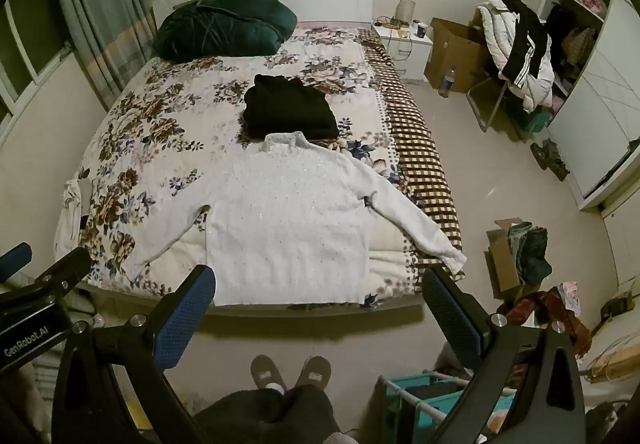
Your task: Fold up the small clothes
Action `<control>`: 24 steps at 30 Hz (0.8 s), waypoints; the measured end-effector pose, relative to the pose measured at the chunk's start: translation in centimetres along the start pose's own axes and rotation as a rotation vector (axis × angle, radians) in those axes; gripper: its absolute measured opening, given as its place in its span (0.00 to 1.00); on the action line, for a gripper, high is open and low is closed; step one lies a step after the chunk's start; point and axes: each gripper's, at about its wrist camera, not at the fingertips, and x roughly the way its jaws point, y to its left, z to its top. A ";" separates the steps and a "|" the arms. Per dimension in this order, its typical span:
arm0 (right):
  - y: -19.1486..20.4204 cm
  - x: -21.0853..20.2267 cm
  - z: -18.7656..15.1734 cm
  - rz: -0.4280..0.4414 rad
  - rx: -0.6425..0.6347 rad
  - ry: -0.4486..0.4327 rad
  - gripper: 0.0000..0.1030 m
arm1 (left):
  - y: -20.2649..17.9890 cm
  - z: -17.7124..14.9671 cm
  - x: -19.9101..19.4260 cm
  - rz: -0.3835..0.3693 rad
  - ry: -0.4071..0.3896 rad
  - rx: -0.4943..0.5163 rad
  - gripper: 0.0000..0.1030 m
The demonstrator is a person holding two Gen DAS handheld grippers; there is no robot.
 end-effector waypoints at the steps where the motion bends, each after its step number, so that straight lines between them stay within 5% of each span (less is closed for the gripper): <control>1: 0.0 0.0 0.0 0.002 0.000 -0.001 1.00 | 0.0 0.0 0.0 -0.004 -0.001 -0.001 1.00; 24: -0.9 -0.2 -0.1 0.008 0.002 -0.005 1.00 | 0.0 0.0 0.1 -0.005 -0.009 -0.006 1.00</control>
